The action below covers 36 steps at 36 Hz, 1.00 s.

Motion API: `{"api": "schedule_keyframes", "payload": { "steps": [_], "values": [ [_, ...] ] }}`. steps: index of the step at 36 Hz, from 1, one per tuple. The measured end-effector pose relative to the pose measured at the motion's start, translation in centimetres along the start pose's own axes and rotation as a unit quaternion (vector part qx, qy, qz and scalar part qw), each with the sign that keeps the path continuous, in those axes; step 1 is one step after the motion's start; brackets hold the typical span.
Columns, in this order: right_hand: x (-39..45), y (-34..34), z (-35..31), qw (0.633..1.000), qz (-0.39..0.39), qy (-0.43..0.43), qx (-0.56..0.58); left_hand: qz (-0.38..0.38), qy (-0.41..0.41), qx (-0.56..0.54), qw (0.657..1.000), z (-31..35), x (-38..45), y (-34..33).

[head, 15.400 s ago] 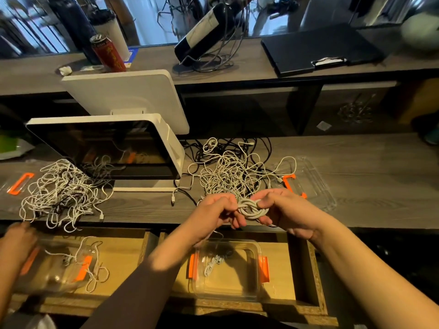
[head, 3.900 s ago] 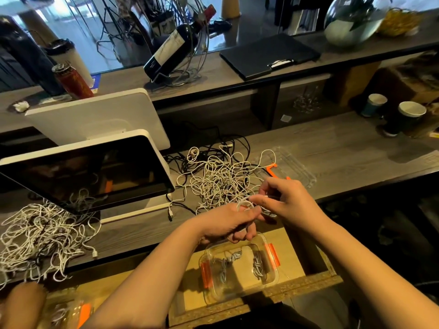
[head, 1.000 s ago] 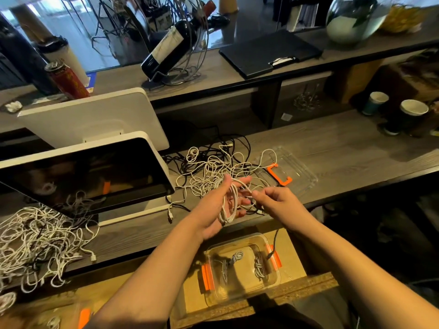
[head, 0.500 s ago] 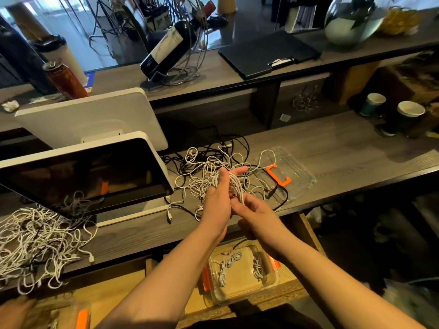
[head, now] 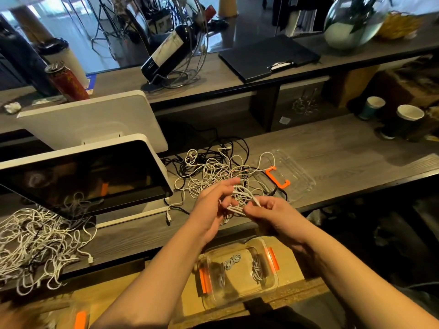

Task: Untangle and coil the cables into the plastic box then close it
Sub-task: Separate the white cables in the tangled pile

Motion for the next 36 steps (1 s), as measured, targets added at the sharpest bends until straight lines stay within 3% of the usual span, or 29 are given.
{"api": "schedule_keyframes", "payload": {
  "steps": [4, 9, 15, 23, 27, 31, 36],
  "values": [
    [-0.4, 0.4, -0.9, 0.998, -0.039, -0.015, -0.049, 0.033, -0.029, 0.129, 0.991, 0.1, -0.5, -0.6],
    [-0.5, 0.1, -1.1, 0.996, -0.065, -0.006, -0.057, 0.114, -0.147, 0.314, 0.931, -0.2, -0.6, -1.4],
    [-0.8, 0.4, -1.1, 0.994, -0.071, 0.004, -0.08, 0.105, -0.124, 0.387, 0.907, -0.5, -0.2, -1.1],
    [-1.3, 1.3, -1.5, 0.991, -0.038, 0.029, -0.124, 0.012, -0.097, 0.306, 0.947, -0.3, -0.8, -1.4],
    [-1.4, 2.5, -1.1, 0.986, 0.065, 0.102, -0.113, 0.027, -0.103, 0.271, 0.957, -0.4, -0.6, -1.2],
    [-1.4, 3.2, -0.2, 0.974, 0.082, 0.151, -0.147, 0.027, -0.071, 0.172, 0.982, -0.5, -0.7, -1.1],
    [-1.7, 3.0, 1.3, 0.966, 0.08, 0.147, -0.196, 0.072, -0.098, 0.153, 0.981, -0.8, -0.7, -2.1]
  ]
}}
Point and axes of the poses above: each hand's wrist, its own x-axis towards the middle knuckle, its own y-axis out of the back of the hand, z = x × y, the point moved 1 cm from there along x, towards the middle knuckle, and after that the axes turned 7 degrees about y, right-handed, at the moved point
